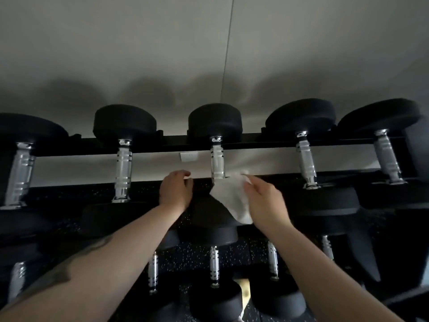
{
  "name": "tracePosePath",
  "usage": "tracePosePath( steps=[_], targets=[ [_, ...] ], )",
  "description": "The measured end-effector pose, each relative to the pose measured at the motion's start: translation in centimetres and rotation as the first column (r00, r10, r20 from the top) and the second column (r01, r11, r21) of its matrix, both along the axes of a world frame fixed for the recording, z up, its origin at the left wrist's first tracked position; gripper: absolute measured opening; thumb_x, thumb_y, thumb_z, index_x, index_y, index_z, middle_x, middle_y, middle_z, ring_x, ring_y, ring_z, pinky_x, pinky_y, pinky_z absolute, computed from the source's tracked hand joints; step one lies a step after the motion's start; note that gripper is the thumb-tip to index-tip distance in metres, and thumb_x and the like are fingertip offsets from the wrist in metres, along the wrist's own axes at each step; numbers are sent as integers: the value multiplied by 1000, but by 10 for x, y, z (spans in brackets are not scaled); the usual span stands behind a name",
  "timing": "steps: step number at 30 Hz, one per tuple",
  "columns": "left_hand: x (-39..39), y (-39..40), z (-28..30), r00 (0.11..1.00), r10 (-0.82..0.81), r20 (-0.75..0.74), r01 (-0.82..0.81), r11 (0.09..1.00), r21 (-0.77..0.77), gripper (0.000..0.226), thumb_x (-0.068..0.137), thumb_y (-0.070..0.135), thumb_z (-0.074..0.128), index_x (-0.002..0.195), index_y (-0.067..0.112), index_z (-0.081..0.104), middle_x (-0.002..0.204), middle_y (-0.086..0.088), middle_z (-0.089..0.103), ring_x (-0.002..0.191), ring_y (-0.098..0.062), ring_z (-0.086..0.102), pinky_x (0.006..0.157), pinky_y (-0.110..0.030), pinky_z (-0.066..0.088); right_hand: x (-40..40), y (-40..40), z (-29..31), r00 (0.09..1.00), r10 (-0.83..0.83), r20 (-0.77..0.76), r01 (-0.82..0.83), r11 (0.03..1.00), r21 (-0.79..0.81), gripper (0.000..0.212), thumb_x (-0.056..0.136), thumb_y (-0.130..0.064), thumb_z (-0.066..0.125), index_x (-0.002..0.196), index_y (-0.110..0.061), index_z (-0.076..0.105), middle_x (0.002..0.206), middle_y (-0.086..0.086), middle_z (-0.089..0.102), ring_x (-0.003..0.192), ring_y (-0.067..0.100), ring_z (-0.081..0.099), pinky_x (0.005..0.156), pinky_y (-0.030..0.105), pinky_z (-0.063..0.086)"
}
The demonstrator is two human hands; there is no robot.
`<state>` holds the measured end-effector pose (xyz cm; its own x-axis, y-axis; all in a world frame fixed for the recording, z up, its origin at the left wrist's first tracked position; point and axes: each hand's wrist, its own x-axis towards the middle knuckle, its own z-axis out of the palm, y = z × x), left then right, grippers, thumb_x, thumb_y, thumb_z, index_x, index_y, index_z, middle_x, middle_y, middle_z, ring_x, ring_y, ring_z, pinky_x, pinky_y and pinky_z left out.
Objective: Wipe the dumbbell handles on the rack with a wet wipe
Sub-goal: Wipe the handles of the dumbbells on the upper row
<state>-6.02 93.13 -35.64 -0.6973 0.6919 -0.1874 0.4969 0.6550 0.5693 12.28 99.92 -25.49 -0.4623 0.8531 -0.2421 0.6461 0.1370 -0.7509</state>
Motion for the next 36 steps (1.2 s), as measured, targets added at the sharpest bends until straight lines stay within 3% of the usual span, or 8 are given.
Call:
tracePosePath(
  steps=[5, 10, 13, 19, 26, 30, 33, 36],
  targets=[
    [-4, 3, -12, 988, -111, -109, 75, 954, -291, 42, 101, 42, 33, 139, 28, 44, 155, 1, 28, 145, -19, 13, 115, -38, 6, -47, 28, -29, 842, 443, 309, -360, 886, -292, 33, 95, -5, 41, 125, 8, 49, 122, 23, 52, 110, 37, 53, 83, 34, 44],
    [-7, -2, -4, 976, -216, -15, 198, 922, -332, 43, 101, 47, 29, 142, 38, 37, 159, 8, 11, 146, -14, -5, 113, -35, -3, -43, 58, -44, 955, 292, 49, -211, 789, -576, 32, 97, -22, 43, 115, -3, 61, 119, 18, 62, 107, 35, 58, 86, 36, 48],
    [-6, -6, -3, 965, -263, -22, 241, 914, -325, 42, 101, 45, 26, 141, 38, 38, 159, 8, 9, 145, -14, -7, 112, -33, -4, -34, 45, -39, 906, 407, 114, -318, 834, -451, 38, 100, -30, 36, 98, -2, 62, 85, 9, 62, 72, 19, 53, 65, 29, 41],
    [8, -18, -7, 959, -281, -22, 247, 875, -416, 47, 102, 42, 22, 148, 37, 16, 160, 4, -4, 145, -20, -13, 115, -40, -11, -42, 50, -32, 953, 295, 70, -210, 810, -548, 33, 98, -7, 39, 125, 5, 53, 84, -1, 52, 74, 14, 51, 72, 25, 45],
    [8, -13, -7, 964, -265, -15, 227, 851, -473, 51, 101, 46, 24, 148, 40, 6, 159, 5, -12, 146, -20, -11, 115, -40, -5, -42, 13, -11, 585, 555, 592, -639, 765, -86, 27, 97, -16, 35, 116, -2, 48, 90, 9, 48, 89, 28, 54, 74, 34, 41],
    [6, -11, -4, 963, -269, 29, 247, 833, -495, 51, 101, 45, 26, 148, 40, 6, 159, 4, -13, 146, -21, -10, 116, -40, -4, -64, 28, -10, 730, 517, 448, -409, 855, -319, 16, 98, -17, 36, 94, -10, 49, 71, 3, 43, 78, 22, 46, 70, 28, 38],
    [2, -11, -1, 954, -291, 75, 288, 814, -504, 52, 102, 45, 25, 149, 39, 5, 159, 2, -14, 146, -23, -10, 116, -43, -4, -52, 46, -13, 930, 344, 127, -188, 744, -641, 17, 95, -13, 48, 104, -8, 62, 104, 15, 63, 85, 19, 54, 73, 27, 41],
    [-1, -10, 2, 943, -305, 134, 329, 794, -511, 53, 102, 44, 26, 149, 37, 4, 159, 1, -15, 145, -25, -10, 115, -44, -5, -41, 43, -15, 926, 353, 136, -220, 795, -566, 23, 97, -12, 44, 115, -9, 59, 118, 18, 61, 98, 24, 57, 78, 30, 43]
  ],
)
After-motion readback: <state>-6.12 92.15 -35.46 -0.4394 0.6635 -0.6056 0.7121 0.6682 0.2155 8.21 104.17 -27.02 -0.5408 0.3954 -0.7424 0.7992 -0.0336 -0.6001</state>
